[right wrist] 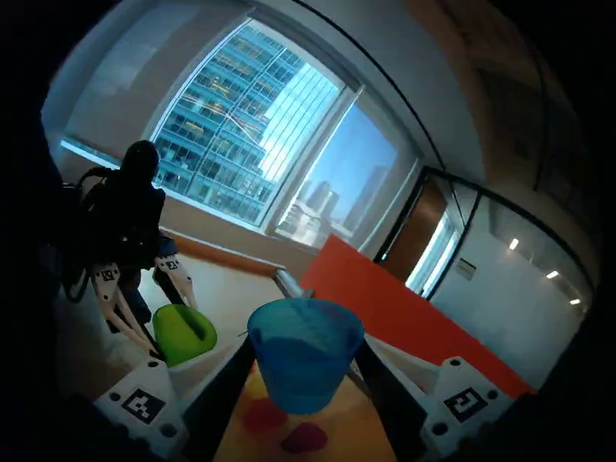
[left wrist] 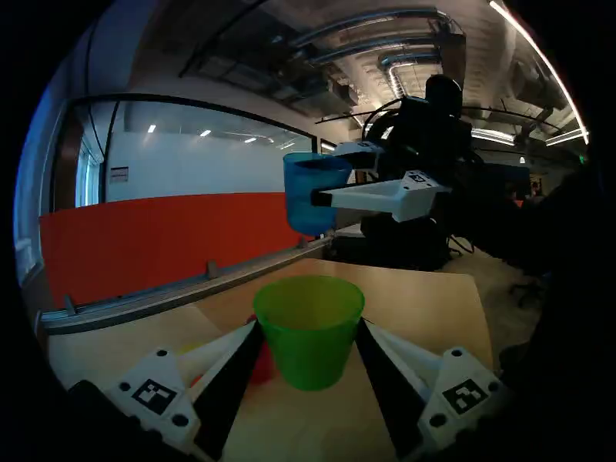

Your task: Pour water

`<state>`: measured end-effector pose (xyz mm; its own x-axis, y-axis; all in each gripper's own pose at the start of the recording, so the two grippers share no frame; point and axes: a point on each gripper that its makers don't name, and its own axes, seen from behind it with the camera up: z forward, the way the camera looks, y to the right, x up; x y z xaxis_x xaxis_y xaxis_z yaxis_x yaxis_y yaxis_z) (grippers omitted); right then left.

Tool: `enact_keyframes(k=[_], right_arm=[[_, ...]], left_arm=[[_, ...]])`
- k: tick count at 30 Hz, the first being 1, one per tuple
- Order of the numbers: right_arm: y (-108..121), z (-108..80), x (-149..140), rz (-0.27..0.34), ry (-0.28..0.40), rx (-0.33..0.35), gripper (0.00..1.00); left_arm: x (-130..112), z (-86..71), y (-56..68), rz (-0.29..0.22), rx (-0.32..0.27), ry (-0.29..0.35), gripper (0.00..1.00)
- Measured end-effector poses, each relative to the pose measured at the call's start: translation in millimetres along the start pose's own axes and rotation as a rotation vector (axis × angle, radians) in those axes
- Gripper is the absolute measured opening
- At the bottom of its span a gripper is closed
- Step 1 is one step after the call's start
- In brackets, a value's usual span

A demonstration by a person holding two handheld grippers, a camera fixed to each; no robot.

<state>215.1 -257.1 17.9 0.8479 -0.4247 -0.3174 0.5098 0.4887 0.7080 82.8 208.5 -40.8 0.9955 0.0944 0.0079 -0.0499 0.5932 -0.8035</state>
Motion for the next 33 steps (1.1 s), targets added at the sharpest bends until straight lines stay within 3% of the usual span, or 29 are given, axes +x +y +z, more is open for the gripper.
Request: enact_keyframes(k=[33], right_arm=[[19, 27.6, 21, -0.317, 0.003, -0.022, 0.89]], left_arm=[[-4, 8.3, 9.0, -0.007, -0.023, -0.017, 0.83]])
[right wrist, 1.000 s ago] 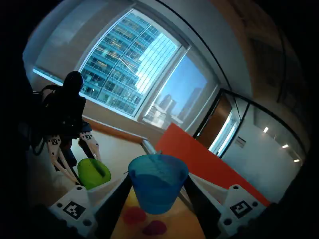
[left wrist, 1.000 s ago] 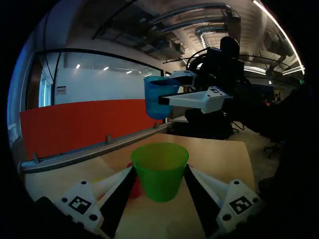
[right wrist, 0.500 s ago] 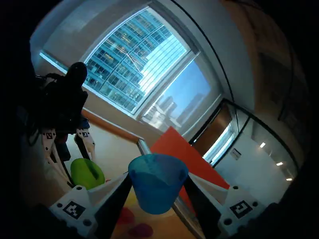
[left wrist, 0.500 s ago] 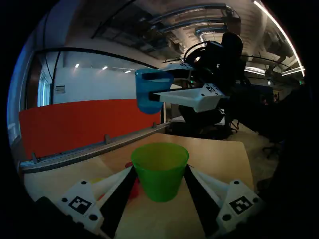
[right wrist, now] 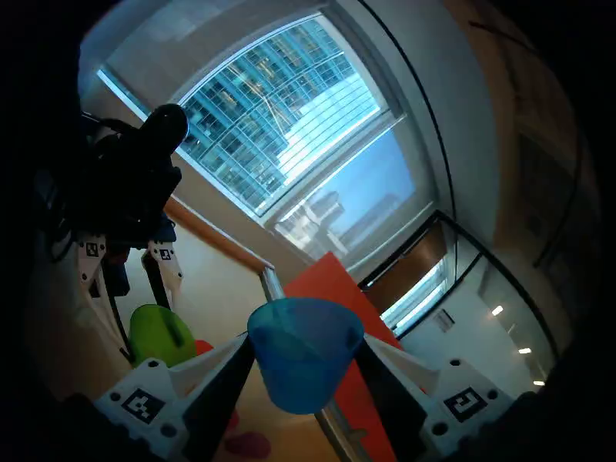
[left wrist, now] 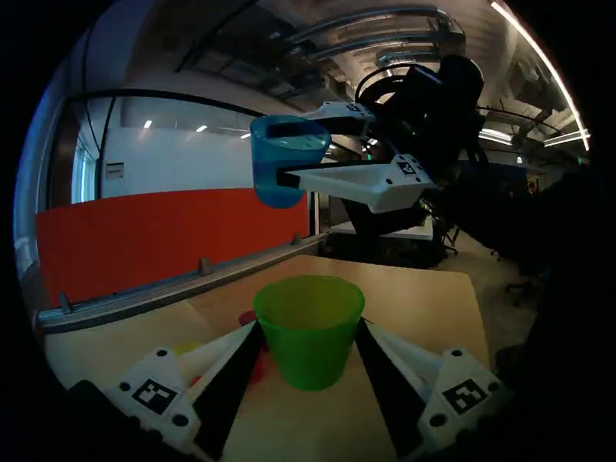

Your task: Pour water

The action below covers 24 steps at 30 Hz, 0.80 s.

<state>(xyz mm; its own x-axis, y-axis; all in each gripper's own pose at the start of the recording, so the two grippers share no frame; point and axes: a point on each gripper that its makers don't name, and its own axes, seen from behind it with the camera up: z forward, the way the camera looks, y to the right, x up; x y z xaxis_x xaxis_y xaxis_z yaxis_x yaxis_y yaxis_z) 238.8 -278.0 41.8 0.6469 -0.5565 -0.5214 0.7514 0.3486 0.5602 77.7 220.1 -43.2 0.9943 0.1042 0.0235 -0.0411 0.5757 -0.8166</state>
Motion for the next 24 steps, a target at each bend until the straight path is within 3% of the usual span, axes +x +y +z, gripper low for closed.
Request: enact_keyframes(k=[15, 24], right_arm=[[3.6, 8.2, 2.9, -0.162, -0.012, 0.001, 0.89], [9.4, 9.2, 2.8, -0.200, -0.018, -0.009, 0.89]], left_arm=[[1.9, 0.8, 1.7, 0.002, -0.006, 0.002, 0.83], [4.3, 0.9, 5.1, 0.009, -0.012, 0.005, 0.83]])
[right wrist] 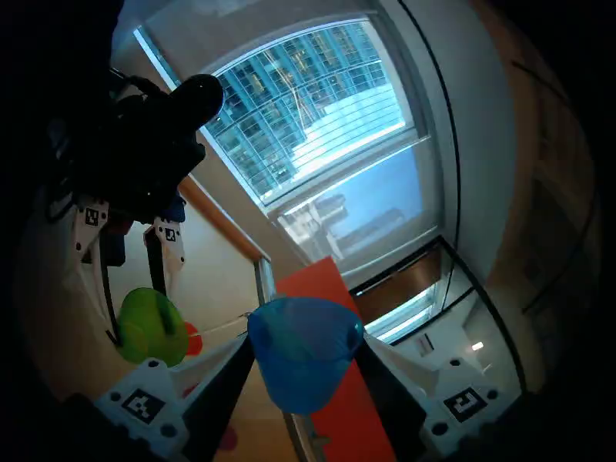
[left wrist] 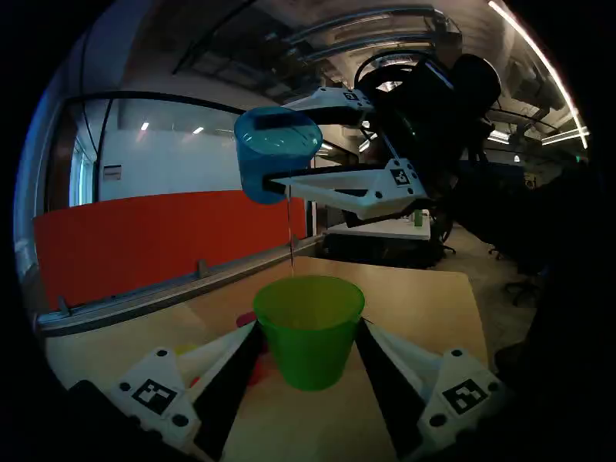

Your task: Pour water

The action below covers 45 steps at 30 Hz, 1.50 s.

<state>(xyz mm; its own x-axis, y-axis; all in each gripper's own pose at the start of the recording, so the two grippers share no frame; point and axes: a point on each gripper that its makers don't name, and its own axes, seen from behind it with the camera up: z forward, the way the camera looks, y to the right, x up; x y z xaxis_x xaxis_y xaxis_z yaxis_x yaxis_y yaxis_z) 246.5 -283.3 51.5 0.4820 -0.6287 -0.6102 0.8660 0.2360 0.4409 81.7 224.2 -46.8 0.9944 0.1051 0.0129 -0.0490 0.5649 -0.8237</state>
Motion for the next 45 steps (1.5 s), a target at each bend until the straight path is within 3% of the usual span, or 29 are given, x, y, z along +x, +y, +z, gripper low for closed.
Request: enact_keyframes(k=[45], right_arm=[[24, -0.8, 6, -0.173, 0.008, -0.046, 0.89]], left_arm=[[6, 1.8, 0.3, 0.004, -0.004, 0.012, 0.83]])
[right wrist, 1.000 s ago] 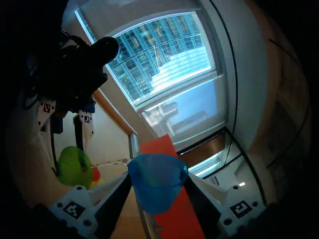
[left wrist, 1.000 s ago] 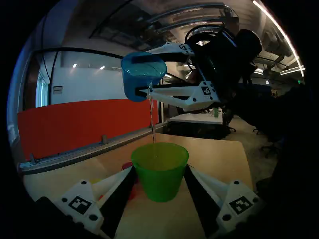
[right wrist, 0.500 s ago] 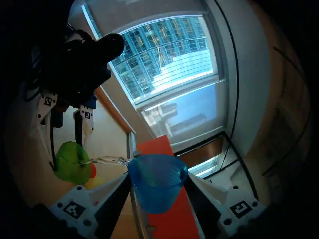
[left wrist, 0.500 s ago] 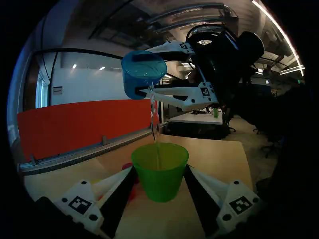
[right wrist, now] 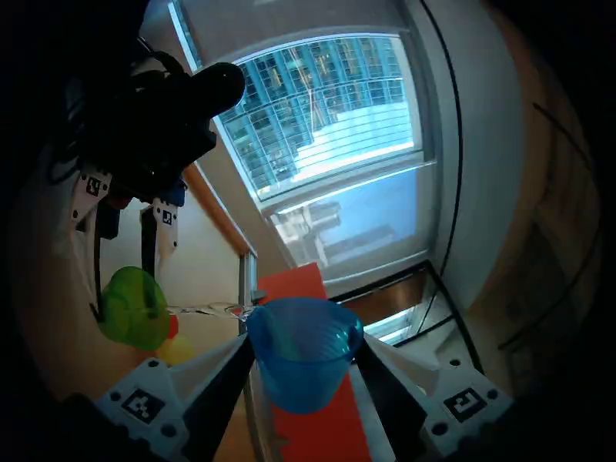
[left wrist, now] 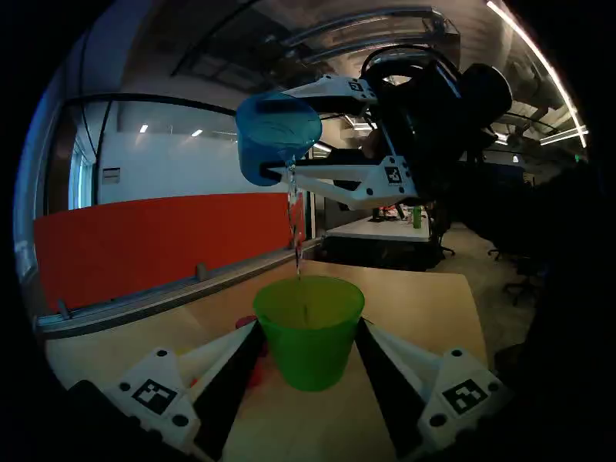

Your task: Pour water

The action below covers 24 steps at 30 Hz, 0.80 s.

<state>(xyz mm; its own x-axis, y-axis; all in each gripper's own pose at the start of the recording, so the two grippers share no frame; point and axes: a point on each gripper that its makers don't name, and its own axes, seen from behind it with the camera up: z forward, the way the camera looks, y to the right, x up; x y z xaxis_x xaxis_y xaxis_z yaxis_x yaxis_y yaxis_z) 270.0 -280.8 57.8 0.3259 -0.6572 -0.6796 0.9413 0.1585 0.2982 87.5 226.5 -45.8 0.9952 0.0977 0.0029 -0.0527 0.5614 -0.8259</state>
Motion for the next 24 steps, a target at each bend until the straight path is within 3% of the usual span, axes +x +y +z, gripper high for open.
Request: enact_keyframes(k=[24], right_arm=[[9.9, 1.7, -3.1, -0.084, -0.014, -0.019, 0.89]], left_arm=[[4.5, 4.0, -1.7, 0.009, 0.003, 0.006, 0.83]])
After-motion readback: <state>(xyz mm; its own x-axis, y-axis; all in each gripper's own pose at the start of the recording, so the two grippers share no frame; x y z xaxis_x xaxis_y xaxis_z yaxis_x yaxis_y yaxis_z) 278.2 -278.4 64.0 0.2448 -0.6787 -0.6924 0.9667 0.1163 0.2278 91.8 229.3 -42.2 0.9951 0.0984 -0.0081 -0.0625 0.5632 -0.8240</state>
